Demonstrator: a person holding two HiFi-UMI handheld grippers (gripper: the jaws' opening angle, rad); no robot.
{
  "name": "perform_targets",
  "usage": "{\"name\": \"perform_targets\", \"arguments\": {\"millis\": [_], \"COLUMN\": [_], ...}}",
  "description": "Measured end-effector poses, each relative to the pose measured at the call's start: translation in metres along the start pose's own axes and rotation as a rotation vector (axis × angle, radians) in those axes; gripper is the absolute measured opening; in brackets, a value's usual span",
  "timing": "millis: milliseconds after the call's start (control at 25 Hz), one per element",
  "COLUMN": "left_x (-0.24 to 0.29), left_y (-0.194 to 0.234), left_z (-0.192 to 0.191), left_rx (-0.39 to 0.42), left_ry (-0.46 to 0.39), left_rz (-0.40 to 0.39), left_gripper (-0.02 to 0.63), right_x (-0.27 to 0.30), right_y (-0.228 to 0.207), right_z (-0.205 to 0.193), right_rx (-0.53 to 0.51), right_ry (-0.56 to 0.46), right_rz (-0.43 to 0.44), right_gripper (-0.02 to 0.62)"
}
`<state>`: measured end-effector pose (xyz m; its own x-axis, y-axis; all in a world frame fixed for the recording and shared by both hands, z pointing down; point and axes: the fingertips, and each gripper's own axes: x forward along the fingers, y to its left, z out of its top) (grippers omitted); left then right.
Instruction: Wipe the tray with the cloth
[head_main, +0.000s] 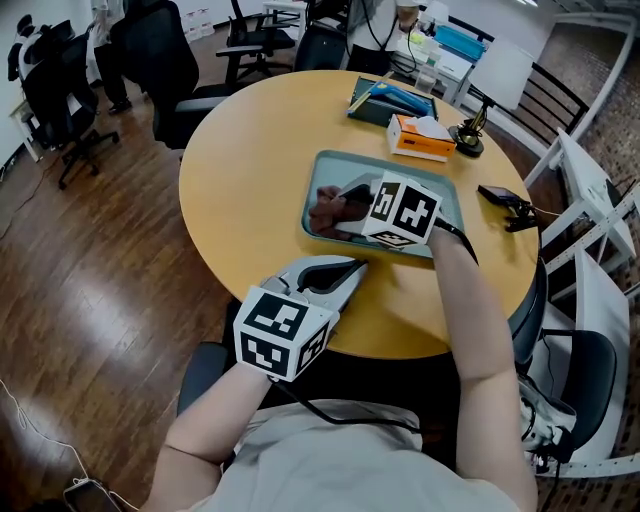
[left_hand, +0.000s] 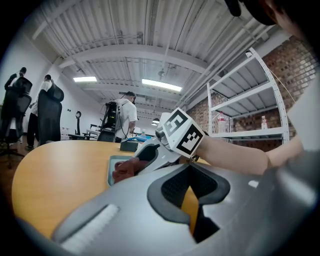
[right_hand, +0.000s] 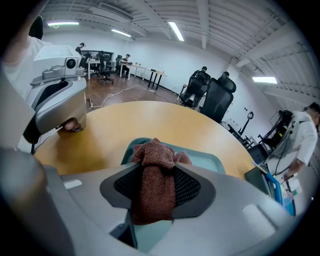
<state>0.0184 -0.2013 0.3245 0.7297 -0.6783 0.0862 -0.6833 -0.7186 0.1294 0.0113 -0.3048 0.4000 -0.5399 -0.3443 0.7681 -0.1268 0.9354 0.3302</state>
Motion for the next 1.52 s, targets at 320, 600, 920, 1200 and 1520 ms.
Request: {"name": "perform_targets", "arguments": {"millis": [320,600,920,1200,1520], "left_x": [0.001,0.005,0.007,0.016,0.019], "left_y": [0.0,-0.003,-0.005,-0.012,-0.018], "left_z": [0.005,0.003,0.005,0.004,0.008], "left_rx": [0.021,0.016,0.023,0.027,0.031], "left_ry": [-0.009,-0.001,-0.002,0.004,0.0], "left_rz": [0.005,-0.001,-0.002,-0.022,-0.037], "left_gripper": [0.002,0.002,0.002,0.002,0.002], "right_x": [-0.009,-0.043,-0.076,-0.106,-0.124], "right_y": [0.007,0.01,0.009,0.015,0.012], "right_z": [-0.007,-0.054,-0.102,-0.142,-0.171], "right_rx": [0.027,0.106,0.183,0.25,0.316], "right_ry": [-0.016,-0.003,0.029,0.036,0.049], "right_rz": [0.016,-0.032,-0.101,-0.155,-0.22], "right_gripper": [0.166,0.166,0.166,0.166,0.166]}}
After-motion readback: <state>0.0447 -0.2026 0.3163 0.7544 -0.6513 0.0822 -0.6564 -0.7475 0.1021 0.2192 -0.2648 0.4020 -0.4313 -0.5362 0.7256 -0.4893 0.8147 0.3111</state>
